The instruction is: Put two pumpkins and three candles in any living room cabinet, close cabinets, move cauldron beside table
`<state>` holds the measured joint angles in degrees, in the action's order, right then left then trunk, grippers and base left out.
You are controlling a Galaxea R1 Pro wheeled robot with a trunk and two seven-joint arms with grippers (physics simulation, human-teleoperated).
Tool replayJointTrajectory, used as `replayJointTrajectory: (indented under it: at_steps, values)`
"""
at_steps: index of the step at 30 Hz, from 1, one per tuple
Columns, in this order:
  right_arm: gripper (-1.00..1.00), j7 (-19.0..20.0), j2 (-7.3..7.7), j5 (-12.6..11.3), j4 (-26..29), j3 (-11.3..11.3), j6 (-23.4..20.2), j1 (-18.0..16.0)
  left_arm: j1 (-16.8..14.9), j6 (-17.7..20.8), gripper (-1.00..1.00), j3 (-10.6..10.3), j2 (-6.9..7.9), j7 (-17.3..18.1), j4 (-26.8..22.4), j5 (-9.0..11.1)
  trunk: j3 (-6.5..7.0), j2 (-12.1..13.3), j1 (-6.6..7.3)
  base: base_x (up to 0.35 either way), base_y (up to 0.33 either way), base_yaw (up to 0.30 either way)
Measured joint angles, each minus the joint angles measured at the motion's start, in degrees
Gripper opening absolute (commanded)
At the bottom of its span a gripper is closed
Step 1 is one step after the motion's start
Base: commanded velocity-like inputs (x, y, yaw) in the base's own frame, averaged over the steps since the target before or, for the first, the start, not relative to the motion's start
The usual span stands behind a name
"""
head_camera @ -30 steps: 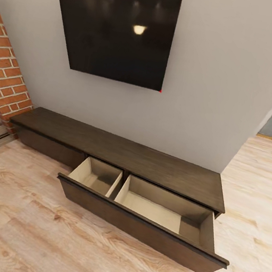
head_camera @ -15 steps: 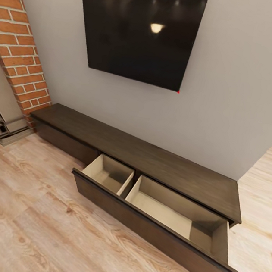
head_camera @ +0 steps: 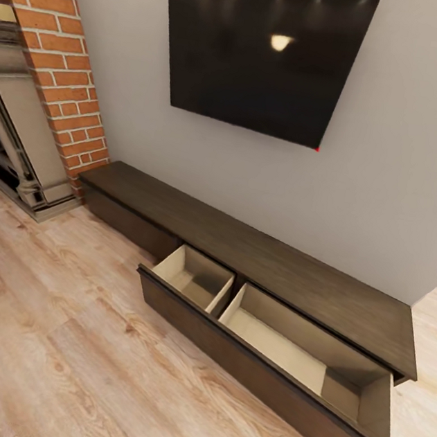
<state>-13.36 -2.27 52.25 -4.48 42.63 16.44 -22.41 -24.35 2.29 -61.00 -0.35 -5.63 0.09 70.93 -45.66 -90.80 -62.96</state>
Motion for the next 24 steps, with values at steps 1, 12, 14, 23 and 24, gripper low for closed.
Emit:
replayJointTrajectory:
  at_steps: [1,12,14,23,24]
  values:
    - [1.00,0.0,0.00,0.0,0.0,0.0,0.0,0.0,0.0,0.0,1.00,0.0,0.00,0.0,0.0,0.0,-0.07,0.0,0.00,0.000,0.000,0.211]
    - [1.00,0.0,-0.01,0.0,0.1,0.0,0.0,0.0,0.0,-0.1,1.00,0.0,0.00,0.0,0.0,0.0,-0.82,0.0,0.00,0.000,0.000,0.211]
    - [1.00,0.0,-0.01,0.0,0.1,0.0,0.0,0.0,0.0,-0.1,1.00,0.0,0.00,0.0,0.0,0.0,-0.95,0.0,0.00,0.000,0.000,0.211]
    - [1.00,0.0,-0.01,0.0,0.1,0.0,0.0,0.0,0.0,-0.1,1.00,0.0,0.00,0.0,0.0,0.0,-1.57,0.0,0.00,0.000,0.000,0.211]
    - [1.00,0.0,-0.01,0.0,0.1,0.0,0.0,0.0,0.0,-0.1,1.00,0.0,0.00,0.0,0.0,0.0,-1.64,0.0,0.00,0.000,0.000,0.211]
